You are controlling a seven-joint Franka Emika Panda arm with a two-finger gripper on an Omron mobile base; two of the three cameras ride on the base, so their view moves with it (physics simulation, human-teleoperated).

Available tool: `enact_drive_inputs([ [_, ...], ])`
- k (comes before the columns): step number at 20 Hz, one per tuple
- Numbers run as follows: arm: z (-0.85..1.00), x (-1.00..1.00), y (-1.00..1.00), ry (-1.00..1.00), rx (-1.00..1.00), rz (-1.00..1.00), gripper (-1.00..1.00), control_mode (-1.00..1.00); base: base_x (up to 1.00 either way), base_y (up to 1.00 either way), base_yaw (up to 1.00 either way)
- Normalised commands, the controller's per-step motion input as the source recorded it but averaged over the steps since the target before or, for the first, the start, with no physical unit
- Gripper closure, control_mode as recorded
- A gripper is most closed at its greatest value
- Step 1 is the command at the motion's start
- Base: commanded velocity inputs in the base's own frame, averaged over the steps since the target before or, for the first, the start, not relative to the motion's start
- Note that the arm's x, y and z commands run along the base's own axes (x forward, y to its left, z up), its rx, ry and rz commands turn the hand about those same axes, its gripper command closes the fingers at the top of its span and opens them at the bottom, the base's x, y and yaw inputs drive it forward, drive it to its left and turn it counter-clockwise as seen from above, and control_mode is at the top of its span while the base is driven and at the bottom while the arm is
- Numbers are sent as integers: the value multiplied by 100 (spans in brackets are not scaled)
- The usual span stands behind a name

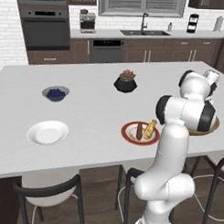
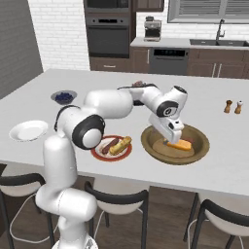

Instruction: Place one bun and one sausage from the bowl on each plate.

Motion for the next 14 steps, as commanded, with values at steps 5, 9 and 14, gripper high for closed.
enact_drive_inputs([
  [5,-55,44,-1,-3,-2,-22,-100,-100,0,0,0],
  [9,-33,1,0,-14,-12,-25,-100,-100,0,0,0],
  [14,-40,7,0,-23,-26,-22,-100,-100,0,0,0],
])
